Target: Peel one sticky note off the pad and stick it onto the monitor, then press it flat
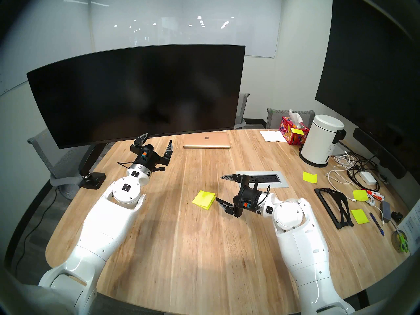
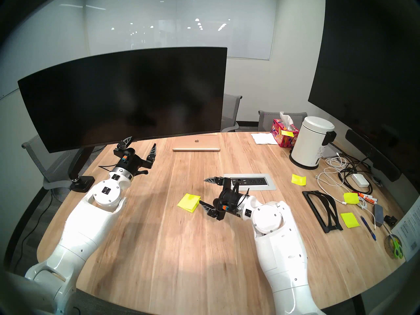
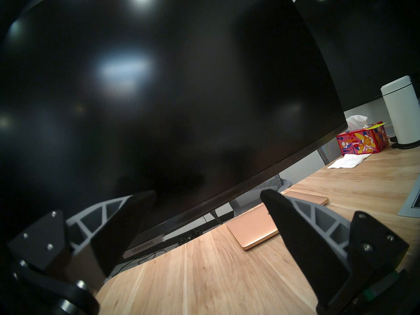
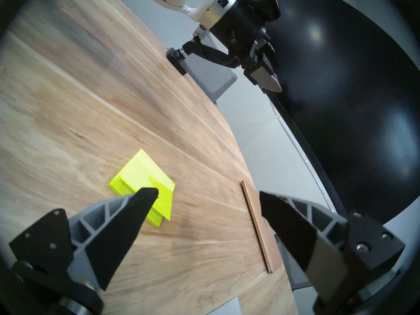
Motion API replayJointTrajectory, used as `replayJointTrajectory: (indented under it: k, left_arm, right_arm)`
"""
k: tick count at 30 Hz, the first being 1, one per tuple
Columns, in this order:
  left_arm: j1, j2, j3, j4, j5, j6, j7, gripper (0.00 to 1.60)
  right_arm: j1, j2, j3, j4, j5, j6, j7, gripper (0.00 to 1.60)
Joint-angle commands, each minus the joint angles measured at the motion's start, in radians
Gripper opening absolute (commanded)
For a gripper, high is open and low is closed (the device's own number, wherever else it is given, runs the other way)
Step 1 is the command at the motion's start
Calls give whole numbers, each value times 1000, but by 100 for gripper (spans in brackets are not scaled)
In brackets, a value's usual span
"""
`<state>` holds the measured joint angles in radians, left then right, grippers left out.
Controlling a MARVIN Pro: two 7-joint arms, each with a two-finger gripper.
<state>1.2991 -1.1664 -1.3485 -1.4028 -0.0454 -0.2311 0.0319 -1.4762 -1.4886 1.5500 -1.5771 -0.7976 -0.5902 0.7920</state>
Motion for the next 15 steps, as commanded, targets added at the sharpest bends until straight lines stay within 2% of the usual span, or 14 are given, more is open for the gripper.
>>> replayJointTrajectory:
  k: [1, 8, 15]
  left_arm:
    - [-9, -3, 0, -13, 0, -1, 0, 160]
    - [-9, -3, 0, -13, 0, -1, 0, 160]
    - [-9, -3, 0, -13, 0, -1, 0, 160]
  right_arm:
    - [22, -5, -2, -12, -2, -17, -18, 160]
    - [19, -5, -5, -17, -21, -32, -31, 160]
    - [23, 11, -21, -10, -96, -78, -67, 160]
